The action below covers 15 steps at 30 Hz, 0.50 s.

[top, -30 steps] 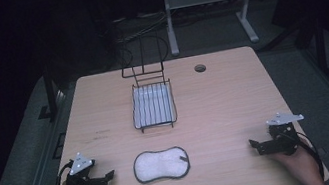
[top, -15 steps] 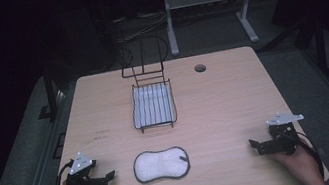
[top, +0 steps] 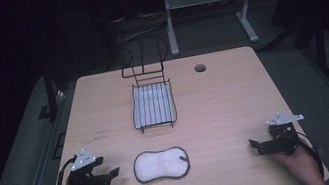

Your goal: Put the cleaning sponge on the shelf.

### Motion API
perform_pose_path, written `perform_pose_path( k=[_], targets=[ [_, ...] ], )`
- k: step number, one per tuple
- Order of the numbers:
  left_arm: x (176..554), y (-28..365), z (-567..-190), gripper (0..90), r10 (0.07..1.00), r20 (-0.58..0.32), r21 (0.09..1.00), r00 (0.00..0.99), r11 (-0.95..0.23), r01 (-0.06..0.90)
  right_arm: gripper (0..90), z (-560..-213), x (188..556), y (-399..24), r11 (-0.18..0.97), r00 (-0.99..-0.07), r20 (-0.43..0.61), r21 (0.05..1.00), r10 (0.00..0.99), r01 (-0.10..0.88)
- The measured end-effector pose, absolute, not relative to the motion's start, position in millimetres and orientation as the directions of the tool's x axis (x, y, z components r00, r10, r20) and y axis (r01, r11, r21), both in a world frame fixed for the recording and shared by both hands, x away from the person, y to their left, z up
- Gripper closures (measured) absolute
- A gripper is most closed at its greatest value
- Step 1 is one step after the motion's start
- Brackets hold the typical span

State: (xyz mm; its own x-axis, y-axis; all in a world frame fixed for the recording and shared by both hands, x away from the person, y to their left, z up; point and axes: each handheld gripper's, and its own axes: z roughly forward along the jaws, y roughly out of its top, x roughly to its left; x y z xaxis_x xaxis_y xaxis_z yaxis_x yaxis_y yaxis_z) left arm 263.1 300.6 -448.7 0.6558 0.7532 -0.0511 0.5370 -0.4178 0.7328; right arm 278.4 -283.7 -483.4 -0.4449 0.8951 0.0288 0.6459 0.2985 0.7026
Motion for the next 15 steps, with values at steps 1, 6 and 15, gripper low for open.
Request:
perform_pose_path(
  k=[1,6,15],
  targets=[
    [263,299,-447,26.1,0.746,-0.057,0.732,0.663,-0.42,0.536,2.4,-483,278,-284,0.299,-0.445,0.028,0.702,0.895,0.646],
    [263,290,-438,39.6,0.718,-0.075,0.747,0.691,-0.419,0.517,2.3,-483,278,-284,0.299,-0.445,0.029,0.703,0.895,0.646],
    [266,269,-421,83.1,0.635,-0.11,0.759,0.765,-0.444,0.477,2.4,-483,278,-284,0.299,-0.446,0.028,0.703,0.895,0.645]
  ],
)
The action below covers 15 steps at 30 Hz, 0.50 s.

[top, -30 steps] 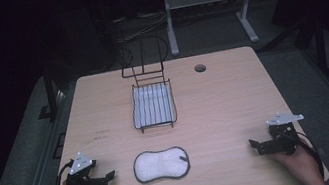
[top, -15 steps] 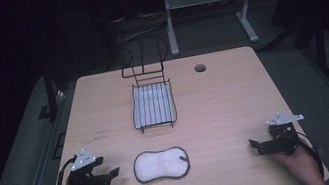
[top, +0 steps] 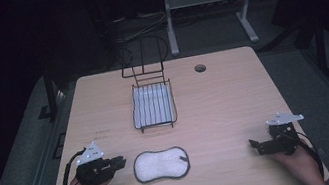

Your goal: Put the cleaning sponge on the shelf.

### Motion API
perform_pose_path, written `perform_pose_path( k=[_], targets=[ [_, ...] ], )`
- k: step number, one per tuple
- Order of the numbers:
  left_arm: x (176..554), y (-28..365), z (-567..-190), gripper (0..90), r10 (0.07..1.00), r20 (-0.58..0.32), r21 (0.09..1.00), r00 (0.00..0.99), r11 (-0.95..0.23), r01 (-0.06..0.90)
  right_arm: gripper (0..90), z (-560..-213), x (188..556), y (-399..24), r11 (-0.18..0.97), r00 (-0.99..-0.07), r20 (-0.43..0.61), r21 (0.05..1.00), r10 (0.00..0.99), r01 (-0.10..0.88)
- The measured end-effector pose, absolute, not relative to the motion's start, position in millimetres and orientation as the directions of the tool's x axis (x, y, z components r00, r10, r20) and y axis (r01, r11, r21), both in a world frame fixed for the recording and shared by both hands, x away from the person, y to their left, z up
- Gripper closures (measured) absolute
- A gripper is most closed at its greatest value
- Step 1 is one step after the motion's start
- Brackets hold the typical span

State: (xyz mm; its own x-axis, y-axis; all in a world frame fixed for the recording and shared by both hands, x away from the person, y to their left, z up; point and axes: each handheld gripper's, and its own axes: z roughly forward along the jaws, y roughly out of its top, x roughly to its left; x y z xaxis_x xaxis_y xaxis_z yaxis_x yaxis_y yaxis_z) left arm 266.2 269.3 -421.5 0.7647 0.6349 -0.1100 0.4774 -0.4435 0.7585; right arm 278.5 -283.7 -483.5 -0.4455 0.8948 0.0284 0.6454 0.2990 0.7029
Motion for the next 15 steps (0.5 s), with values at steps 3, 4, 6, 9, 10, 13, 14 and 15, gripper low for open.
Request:
perform_pose_path(
  k=[3,4,6,9,10,13,14,15],
  targets=[
    [269,262,-419,89.8,0.611,-0.126,0.758,0.781,-0.449,0.473,2.4,-483,278,-284,0.299,-0.445,0.028,0.703,0.895,0.645],
    [270,259,-418,89.8,0.607,-0.127,0.756,0.785,-0.453,0.473,2.4,-483,278,-284,0.299,-0.445,0.028,0.702,0.895,0.646],
    [272,253,-417,89.9,0.592,-0.131,0.753,0.795,-0.462,0.468,2.4,-483,278,-284,0.299,-0.445,0.028,0.703,0.895,0.645],
    [273,242,-416,89.9,0.566,-0.126,0.75,0.815,-0.483,0.452,2.4,-483,278,-284,0.299,-0.445,0.029,0.703,0.895,0.645],
    [273,238,-416,89.9,0.558,-0.128,0.75,0.82,-0.487,0.448,2.4,-483,278,-284,0.299,-0.446,0.028,0.703,0.895,0.645],
    [275,227,-415,90.0,0.532,-0.127,0.748,0.837,-0.503,0.433,2.4,-483,278,-284,0.299,-0.445,0.028,0.703,0.895,0.645],
    [275,223,-415,89.9,0.525,-0.129,0.748,0.842,-0.506,0.43,2.4,-483,278,-284,0.299,-0.445,0.028,0.703,0.895,0.645],
    [276,219,-415,89.9,0.517,-0.13,0.748,0.846,-0.508,0.426,2.4,-483,278,-284,0.299,-0.445,0.029,0.703,0.895,0.646]
  ],
)
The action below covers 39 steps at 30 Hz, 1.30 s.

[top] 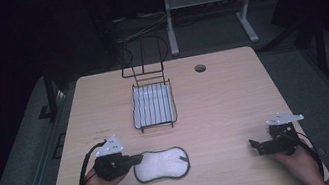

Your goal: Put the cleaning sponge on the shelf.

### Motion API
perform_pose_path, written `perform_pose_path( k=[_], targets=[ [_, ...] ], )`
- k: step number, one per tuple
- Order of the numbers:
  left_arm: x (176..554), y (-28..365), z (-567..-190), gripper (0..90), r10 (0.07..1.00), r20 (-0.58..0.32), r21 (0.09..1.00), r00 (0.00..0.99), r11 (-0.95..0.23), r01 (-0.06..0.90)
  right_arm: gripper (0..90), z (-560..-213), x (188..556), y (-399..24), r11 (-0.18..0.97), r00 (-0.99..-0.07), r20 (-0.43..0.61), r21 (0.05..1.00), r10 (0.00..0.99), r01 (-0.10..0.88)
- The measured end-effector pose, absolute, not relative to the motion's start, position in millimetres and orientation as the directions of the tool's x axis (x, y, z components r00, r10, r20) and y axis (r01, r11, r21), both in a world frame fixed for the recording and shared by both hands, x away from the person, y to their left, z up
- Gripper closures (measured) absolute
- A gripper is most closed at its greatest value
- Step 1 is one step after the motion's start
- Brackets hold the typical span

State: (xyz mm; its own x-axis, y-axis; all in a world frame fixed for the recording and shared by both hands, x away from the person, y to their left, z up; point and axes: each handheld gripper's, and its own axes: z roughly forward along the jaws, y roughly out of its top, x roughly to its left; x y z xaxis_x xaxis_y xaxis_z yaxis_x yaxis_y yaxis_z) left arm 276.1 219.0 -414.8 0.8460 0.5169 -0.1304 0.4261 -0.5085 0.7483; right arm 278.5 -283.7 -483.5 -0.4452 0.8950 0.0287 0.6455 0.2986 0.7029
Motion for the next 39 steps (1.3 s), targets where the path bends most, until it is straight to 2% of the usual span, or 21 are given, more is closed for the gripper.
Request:
perform_pose_path(
  k=[20,32,39],
  targets=[
    [289,144,-426,90.0,0.362,-0.155,0.72,0.919,-0.596,0.356,2.4,-483,278,-284,0.299,-0.446,0.028,0.703,0.895,0.645],
    [292,123,-444,90.0,0.339,-0.155,0.656,0.928,-0.667,0.353,2.4,-483,278,-284,0.299,-0.446,0.028,0.703,0.895,0.645],
    [296,124,-447,90.0,0.349,-0.165,0.657,0.922,-0.659,0.367,2.4,-483,278,-284,0.299,-0.445,0.029,0.703,0.895,0.645]
  ],
)
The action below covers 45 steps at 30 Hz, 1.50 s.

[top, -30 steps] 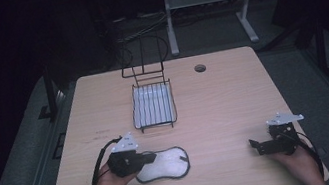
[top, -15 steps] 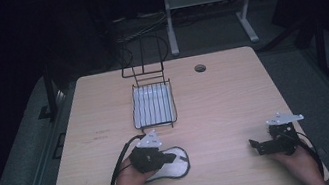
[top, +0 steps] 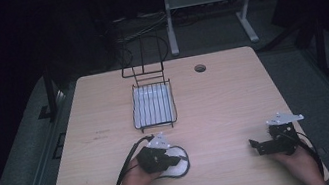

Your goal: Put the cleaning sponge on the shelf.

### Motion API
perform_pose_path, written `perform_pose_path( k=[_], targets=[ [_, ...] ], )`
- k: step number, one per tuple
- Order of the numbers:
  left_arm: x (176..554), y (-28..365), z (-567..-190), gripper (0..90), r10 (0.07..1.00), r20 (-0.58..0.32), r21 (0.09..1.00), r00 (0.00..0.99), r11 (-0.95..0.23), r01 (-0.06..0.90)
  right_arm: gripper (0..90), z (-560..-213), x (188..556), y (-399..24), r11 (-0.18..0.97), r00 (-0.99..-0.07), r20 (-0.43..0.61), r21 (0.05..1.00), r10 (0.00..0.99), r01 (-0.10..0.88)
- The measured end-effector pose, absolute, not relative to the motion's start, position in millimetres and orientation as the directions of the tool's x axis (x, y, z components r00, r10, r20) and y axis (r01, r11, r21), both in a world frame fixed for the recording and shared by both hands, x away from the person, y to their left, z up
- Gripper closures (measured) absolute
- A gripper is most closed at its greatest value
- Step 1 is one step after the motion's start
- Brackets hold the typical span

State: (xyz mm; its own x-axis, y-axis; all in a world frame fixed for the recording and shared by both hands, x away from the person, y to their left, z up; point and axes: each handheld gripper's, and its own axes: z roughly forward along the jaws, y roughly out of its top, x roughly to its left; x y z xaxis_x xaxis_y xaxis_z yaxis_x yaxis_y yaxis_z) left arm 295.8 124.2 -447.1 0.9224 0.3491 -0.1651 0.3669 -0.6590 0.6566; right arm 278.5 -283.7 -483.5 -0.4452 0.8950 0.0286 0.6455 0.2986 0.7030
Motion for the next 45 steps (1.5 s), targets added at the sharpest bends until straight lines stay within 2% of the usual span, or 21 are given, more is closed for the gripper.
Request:
perform_pose_path(
  k=[22,27,35,45],
  targets=[
    [316,139,-441,90.0,0.47,-0.133,0.687,0.873,-0.591,0.423,2.4,-484,279,-284,0.302,-0.445,0.024,0.703,0.895,0.644],
    [309,170,-426,90.0,0.511,-0.105,0.718,0.853,-0.555,0.421,2.4,-484,279,-284,0.302,-0.446,0.024,0.703,0.895,0.644],
    [299,221,-430,90.0,0.613,-0.1,0.704,0.783,-0.513,0.492,2.4,-484,279,-284,0.302,-0.446,0.024,0.703,0.895,0.644],
    [284,237,-445,90.0,0.636,-0.127,0.661,0.761,-0.518,0.543,2.4,-484,279,-284,0.302,-0.445,0.024,0.703,0.895,0.644]
  ],
)
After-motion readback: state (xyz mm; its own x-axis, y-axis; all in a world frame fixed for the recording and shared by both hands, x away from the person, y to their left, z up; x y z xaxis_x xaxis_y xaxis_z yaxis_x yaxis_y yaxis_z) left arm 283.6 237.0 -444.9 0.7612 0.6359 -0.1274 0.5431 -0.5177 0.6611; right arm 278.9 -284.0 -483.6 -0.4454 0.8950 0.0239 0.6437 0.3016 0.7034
